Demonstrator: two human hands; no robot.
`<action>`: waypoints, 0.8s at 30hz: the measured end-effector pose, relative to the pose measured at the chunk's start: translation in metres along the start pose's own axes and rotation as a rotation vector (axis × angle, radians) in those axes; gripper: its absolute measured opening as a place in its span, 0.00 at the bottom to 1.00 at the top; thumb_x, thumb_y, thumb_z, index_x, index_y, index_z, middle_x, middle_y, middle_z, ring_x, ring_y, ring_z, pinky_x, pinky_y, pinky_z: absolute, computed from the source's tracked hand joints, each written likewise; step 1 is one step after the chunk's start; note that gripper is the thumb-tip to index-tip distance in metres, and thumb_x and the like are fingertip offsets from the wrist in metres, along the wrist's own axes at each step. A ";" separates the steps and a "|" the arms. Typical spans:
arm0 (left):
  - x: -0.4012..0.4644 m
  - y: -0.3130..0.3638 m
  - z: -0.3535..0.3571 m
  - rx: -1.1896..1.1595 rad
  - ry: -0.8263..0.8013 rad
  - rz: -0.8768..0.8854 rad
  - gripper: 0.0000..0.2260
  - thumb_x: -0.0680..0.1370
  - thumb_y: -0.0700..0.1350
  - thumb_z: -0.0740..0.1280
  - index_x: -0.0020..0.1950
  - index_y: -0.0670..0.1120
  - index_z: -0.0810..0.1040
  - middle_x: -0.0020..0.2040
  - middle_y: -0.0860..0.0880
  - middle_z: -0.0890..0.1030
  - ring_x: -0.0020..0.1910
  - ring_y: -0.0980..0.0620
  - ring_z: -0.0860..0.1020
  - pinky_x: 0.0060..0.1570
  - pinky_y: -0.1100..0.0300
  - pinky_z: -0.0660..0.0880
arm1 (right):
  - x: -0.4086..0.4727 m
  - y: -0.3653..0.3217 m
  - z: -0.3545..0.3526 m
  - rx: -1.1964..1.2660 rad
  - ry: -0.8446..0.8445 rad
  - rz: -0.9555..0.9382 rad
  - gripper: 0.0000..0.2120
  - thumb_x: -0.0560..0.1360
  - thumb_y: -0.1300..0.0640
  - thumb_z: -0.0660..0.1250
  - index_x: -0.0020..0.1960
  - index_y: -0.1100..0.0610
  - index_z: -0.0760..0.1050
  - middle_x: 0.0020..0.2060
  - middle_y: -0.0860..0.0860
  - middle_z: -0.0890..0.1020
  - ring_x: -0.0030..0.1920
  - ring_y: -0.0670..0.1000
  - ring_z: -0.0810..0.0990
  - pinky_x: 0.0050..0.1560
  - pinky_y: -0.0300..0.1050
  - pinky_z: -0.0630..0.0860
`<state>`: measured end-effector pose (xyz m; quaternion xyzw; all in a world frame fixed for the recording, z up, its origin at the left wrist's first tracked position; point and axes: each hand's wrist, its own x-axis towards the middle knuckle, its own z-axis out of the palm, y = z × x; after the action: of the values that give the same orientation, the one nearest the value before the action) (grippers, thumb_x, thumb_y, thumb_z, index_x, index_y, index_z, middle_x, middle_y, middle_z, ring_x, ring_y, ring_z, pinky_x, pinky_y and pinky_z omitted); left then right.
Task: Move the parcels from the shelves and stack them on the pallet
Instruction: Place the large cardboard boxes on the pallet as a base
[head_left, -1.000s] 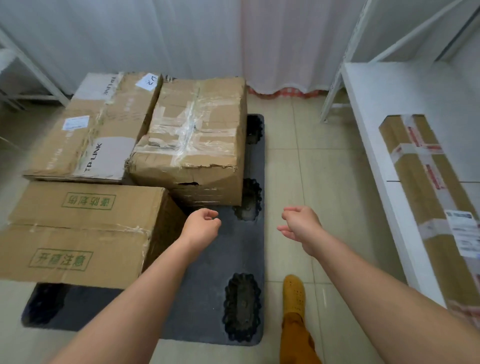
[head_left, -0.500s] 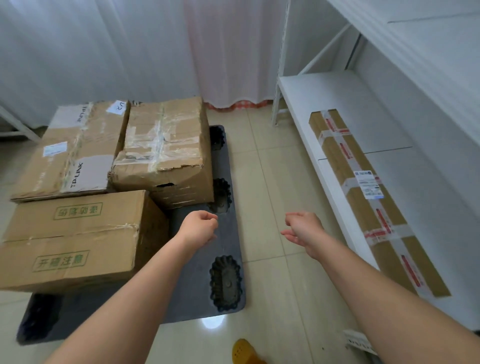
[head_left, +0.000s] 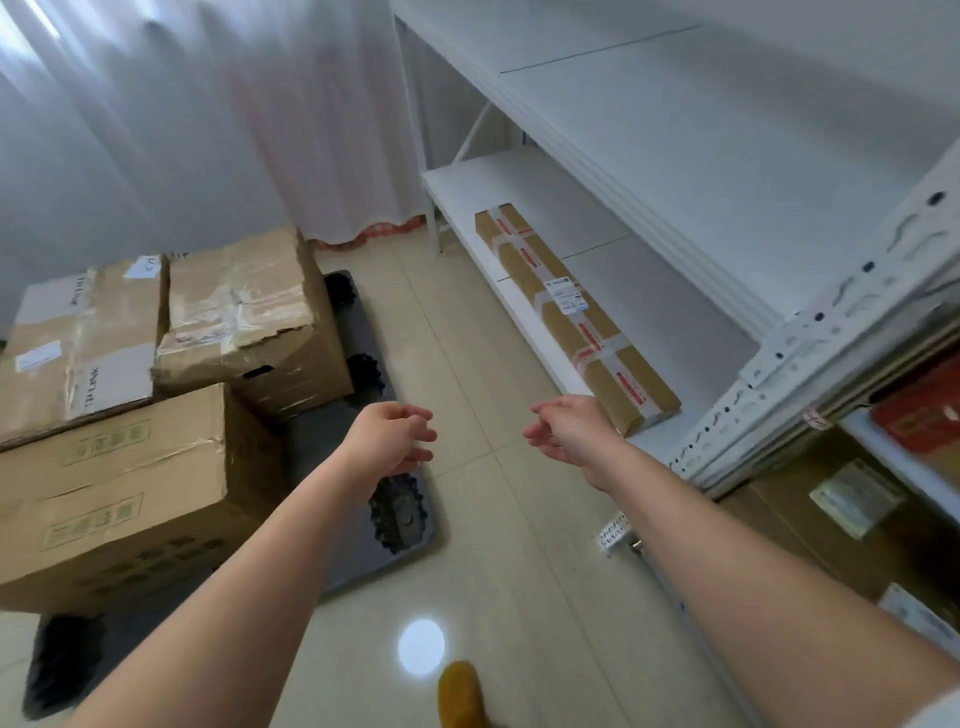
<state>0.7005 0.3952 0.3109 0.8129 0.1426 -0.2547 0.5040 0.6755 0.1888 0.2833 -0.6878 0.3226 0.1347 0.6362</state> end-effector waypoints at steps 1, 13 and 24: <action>-0.015 0.006 0.005 0.009 -0.018 0.025 0.09 0.82 0.38 0.60 0.58 0.44 0.78 0.48 0.47 0.83 0.43 0.50 0.82 0.53 0.52 0.78 | -0.017 0.000 -0.011 0.006 0.003 -0.020 0.08 0.80 0.64 0.58 0.53 0.59 0.75 0.34 0.54 0.81 0.36 0.49 0.79 0.41 0.40 0.77; -0.188 0.060 0.080 0.178 -0.303 0.346 0.09 0.83 0.40 0.61 0.58 0.45 0.79 0.49 0.45 0.85 0.49 0.47 0.84 0.54 0.53 0.79 | -0.215 0.046 -0.123 -0.048 0.213 -0.254 0.11 0.80 0.62 0.59 0.48 0.52 0.78 0.60 0.50 0.78 0.41 0.48 0.85 0.40 0.38 0.81; -0.329 0.031 0.202 0.305 -0.561 0.472 0.05 0.79 0.38 0.68 0.54 0.42 0.81 0.38 0.45 0.83 0.39 0.50 0.82 0.49 0.54 0.80 | -0.401 0.169 -0.231 0.088 0.461 -0.065 0.09 0.81 0.59 0.60 0.48 0.51 0.79 0.53 0.50 0.81 0.45 0.49 0.86 0.47 0.42 0.82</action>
<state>0.3882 0.2094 0.4446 0.7877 -0.2308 -0.3623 0.4415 0.2170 0.0788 0.4245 -0.6821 0.4424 -0.0608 0.5790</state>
